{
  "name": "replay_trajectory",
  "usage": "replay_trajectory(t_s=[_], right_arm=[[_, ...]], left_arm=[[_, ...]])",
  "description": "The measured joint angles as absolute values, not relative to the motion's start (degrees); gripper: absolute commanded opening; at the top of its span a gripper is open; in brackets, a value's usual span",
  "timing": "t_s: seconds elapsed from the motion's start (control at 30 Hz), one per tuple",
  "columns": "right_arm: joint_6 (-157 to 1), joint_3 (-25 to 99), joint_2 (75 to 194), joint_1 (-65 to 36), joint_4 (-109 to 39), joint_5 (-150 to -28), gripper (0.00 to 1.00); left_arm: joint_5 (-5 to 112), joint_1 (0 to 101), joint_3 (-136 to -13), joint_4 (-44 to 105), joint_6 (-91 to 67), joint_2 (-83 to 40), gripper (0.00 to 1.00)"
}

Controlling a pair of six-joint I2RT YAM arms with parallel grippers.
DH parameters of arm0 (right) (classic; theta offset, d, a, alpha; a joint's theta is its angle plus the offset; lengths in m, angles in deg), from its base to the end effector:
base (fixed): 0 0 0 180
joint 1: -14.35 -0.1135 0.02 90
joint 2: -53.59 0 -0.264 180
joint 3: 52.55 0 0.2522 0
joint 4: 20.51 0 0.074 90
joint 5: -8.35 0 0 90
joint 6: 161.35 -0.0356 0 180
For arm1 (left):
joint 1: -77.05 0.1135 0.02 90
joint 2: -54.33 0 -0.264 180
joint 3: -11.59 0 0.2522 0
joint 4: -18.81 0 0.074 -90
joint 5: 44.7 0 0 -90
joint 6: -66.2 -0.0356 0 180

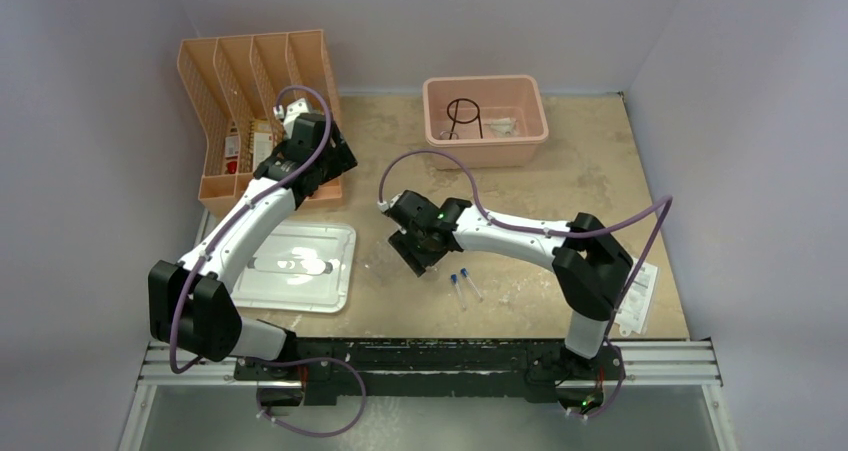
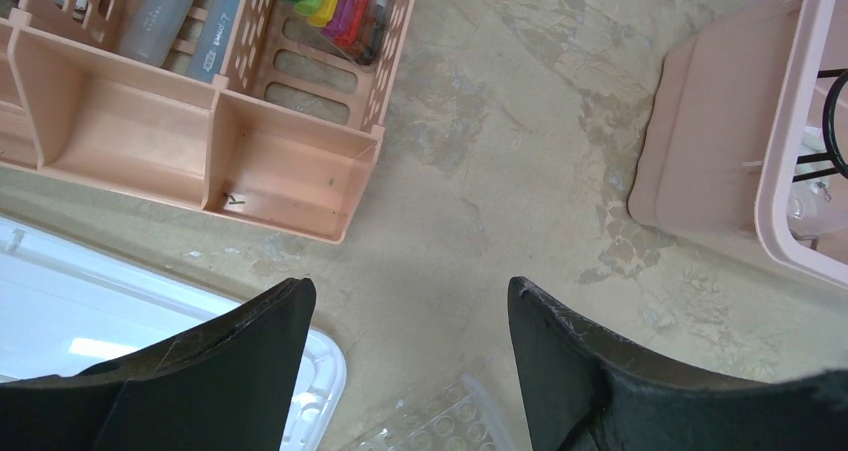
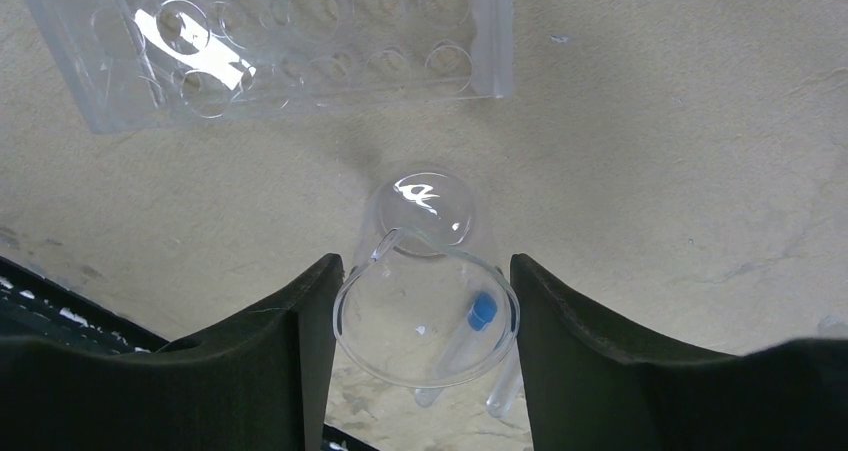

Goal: Organize the chemistry lab equipment

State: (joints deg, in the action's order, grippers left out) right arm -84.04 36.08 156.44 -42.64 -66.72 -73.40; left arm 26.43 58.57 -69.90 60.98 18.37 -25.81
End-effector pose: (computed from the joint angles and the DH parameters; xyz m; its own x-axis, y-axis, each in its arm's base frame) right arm 0.2097 0.3134 0.2139 -0.6361 -0.5801 -0.5088 -0.6679 0.7441 -0.0133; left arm 0.2962 -0.0868 0.3091 -0.5050 -0.5010 -0.7028 -0.3660 0.8618 -0.3513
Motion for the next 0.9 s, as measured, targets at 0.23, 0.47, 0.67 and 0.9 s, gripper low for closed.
replay_trajectory(t_s=[0.23,0.47,0.67,0.9], right_arm=[[-85.3,36.1,156.4,-42.6,-66.9,-73.2,0.49],[-84.5,37.2,155.3,-41.8,-69.2,-72.3,0.49],[-82.8,42.5,149.0,-35.4,-71.3,-72.6,0.49],[-80.0,52.6,143.7,-22.4,-70.6,-72.6,0.49]], left_arm=[[26.4,58.6,-69.9,61.0,18.3,-25.8,0.71],[26.4,58.6,-69.9,61.0,18.3,-25.8,0.71],[26.5,58.6,-69.9,61.0,18.3,-25.8,0.71],[29.2,58.6,-69.9,60.2,17.4,-25.8,0.71]])
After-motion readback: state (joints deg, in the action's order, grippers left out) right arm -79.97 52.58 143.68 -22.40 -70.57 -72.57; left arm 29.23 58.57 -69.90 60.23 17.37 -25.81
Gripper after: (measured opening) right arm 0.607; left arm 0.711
